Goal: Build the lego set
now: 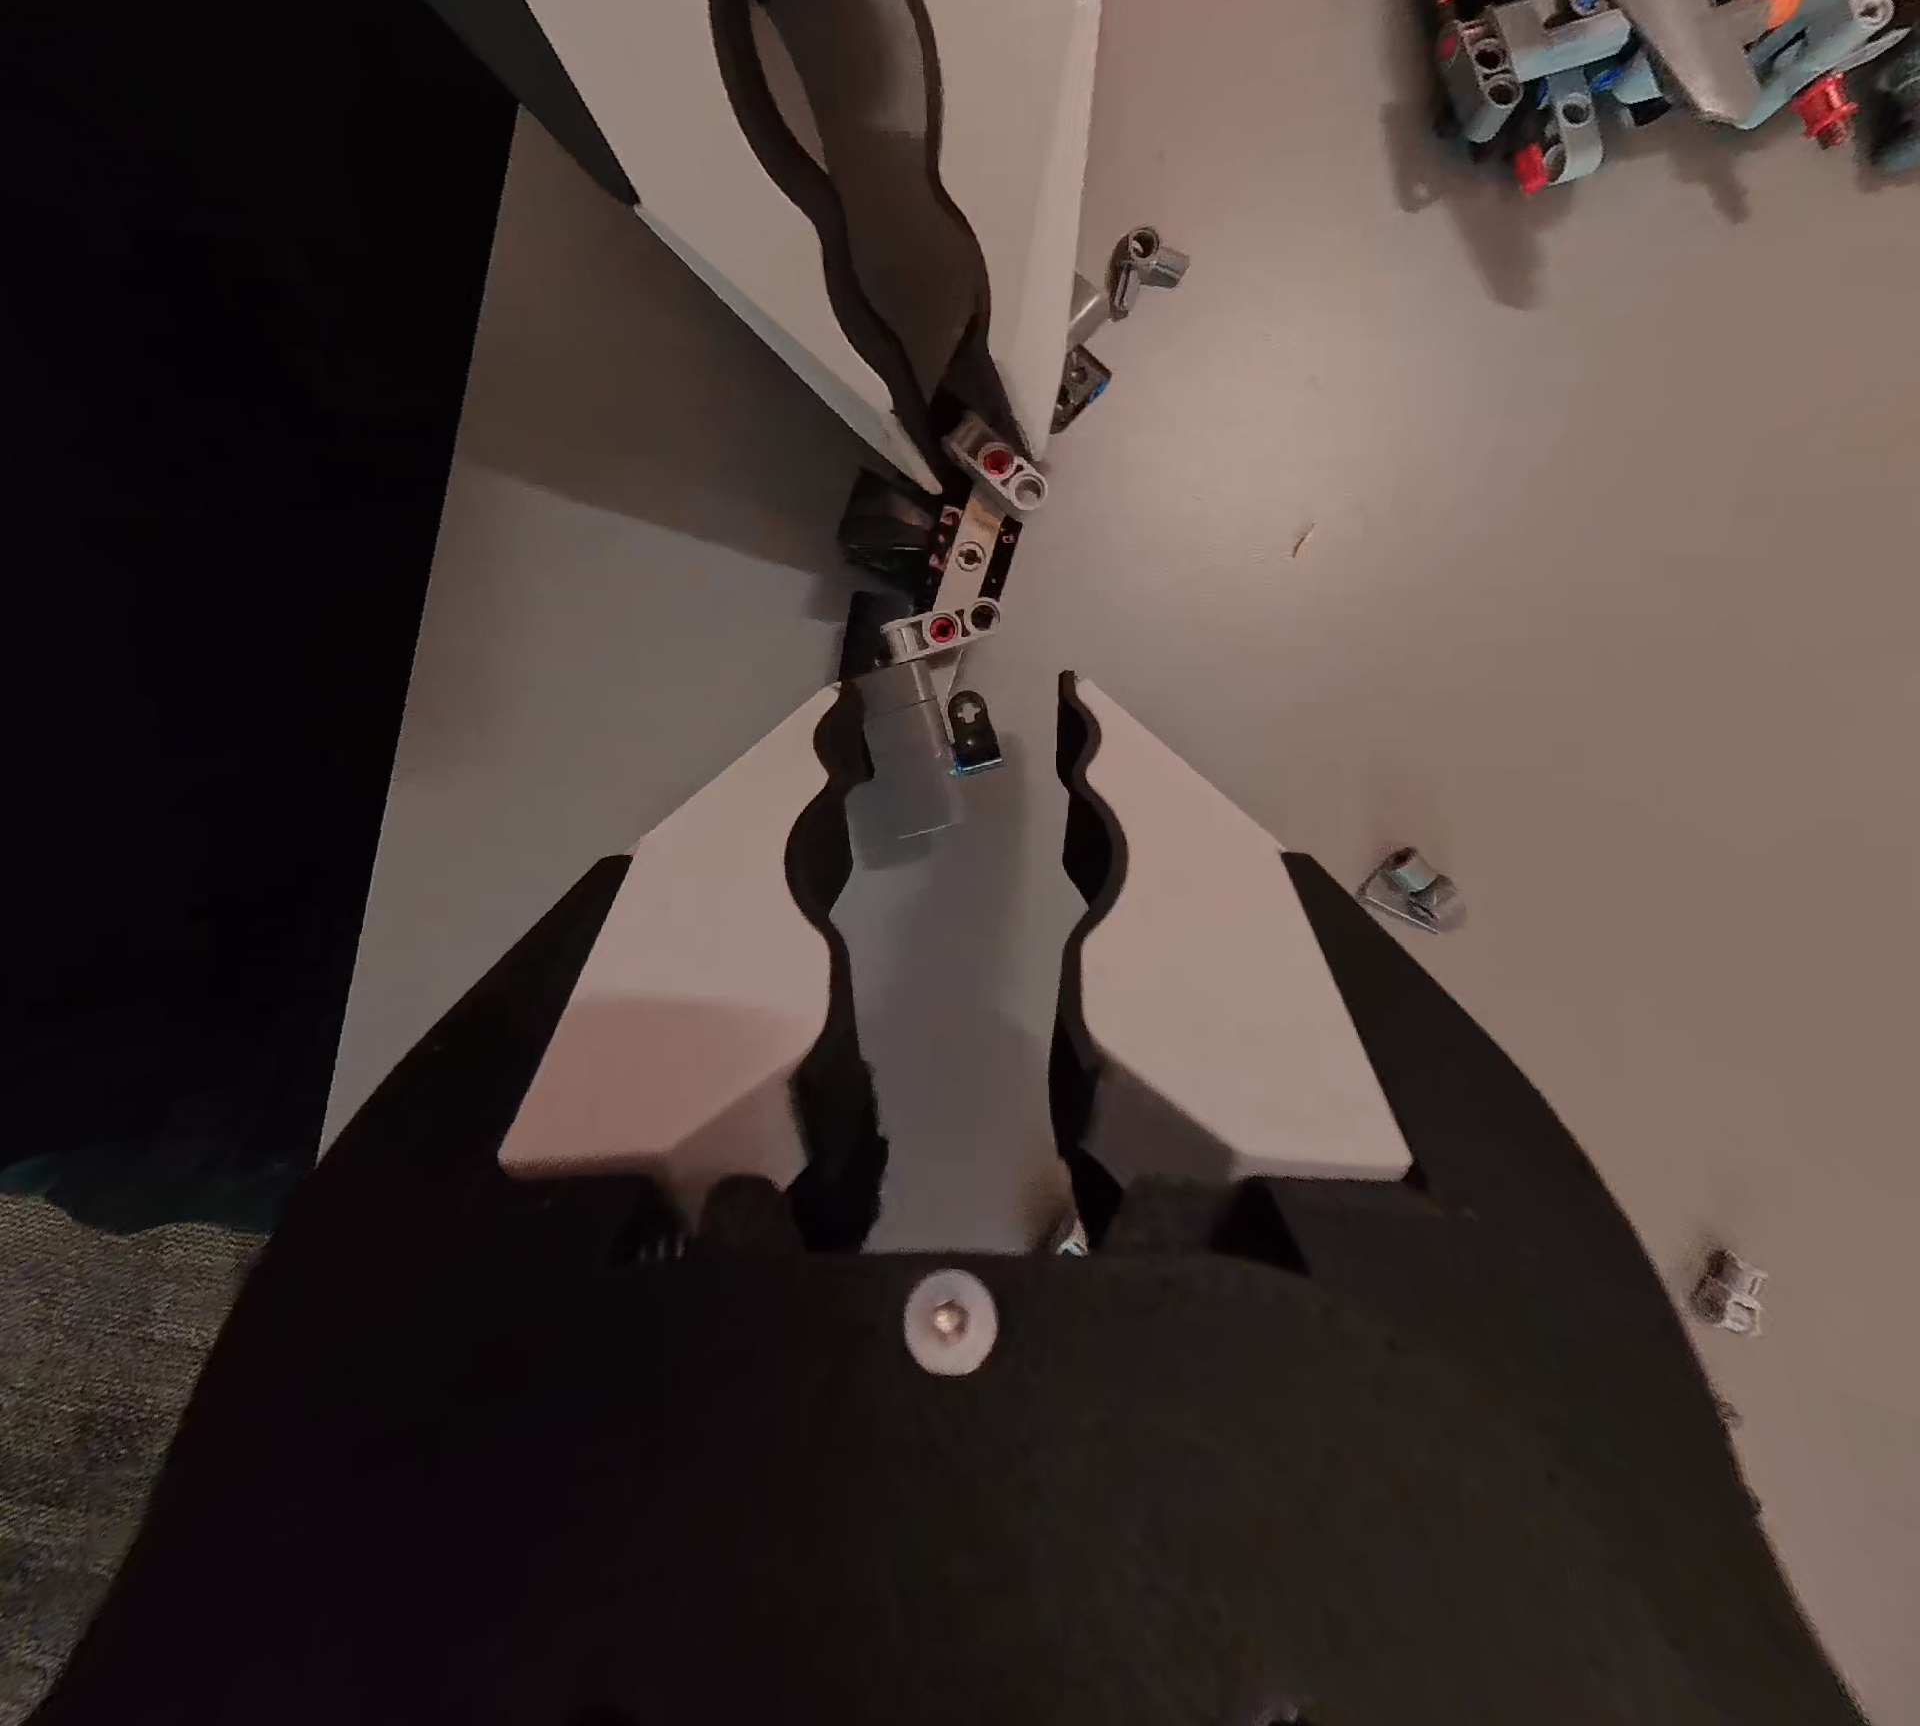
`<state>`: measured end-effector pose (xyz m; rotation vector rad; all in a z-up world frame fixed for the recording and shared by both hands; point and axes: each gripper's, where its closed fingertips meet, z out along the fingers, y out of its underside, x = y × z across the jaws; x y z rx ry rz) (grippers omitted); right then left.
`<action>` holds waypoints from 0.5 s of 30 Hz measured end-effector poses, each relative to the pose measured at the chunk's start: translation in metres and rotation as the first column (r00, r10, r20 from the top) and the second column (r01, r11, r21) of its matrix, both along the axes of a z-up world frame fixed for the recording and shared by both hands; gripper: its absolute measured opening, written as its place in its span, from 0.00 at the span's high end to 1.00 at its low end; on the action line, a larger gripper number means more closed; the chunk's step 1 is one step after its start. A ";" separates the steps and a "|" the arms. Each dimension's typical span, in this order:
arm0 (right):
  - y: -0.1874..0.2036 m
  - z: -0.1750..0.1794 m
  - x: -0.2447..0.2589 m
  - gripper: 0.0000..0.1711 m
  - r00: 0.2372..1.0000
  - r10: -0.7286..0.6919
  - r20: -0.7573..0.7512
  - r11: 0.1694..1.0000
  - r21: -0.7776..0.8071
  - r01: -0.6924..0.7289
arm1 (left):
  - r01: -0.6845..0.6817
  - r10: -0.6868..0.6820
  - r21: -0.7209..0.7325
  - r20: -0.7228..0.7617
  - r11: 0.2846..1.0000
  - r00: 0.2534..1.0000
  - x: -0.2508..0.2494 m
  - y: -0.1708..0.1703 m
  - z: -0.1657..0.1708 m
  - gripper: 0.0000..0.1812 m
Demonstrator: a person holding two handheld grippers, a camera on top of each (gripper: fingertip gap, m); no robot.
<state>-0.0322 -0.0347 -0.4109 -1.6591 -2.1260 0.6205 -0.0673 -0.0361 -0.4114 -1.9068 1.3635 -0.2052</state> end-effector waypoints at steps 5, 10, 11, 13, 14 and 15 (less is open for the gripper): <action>-0.002 -0.006 0.001 0.79 1.000 -0.030 0.008 0.999 -0.017 0.031 | -0.048 0.048 -0.001 -0.015 0.999 0.999 0.000 0.004 0.000 0.94; -0.003 0.004 0.002 0.78 0.995 -0.083 -0.048 0.995 -0.052 0.081 | -0.087 0.086 0.007 0.026 0.996 0.996 0.000 0.002 0.005 0.92; -0.003 0.005 0.003 0.78 0.995 -0.086 -0.058 0.995 -0.050 0.083 | -0.091 0.091 0.003 0.035 0.996 0.995 -0.001 0.001 0.006 0.91; -0.005 0.004 0.005 0.78 0.995 -0.081 -0.055 0.996 -0.043 0.079 | -0.096 0.096 0.005 0.047 0.995 0.994 -0.001 0.000 0.008 0.89; -0.004 0.002 0.006 0.78 0.995 -0.083 -0.046 0.996 -0.034 0.082 | -0.098 0.098 0.010 0.044 0.995 0.994 -0.003 0.000 0.008 0.88; -0.003 0.000 0.008 0.78 0.996 -0.085 -0.037 0.996 -0.025 0.084 | -0.099 0.098 0.014 0.036 0.995 0.995 -0.005 -0.001 0.008 0.87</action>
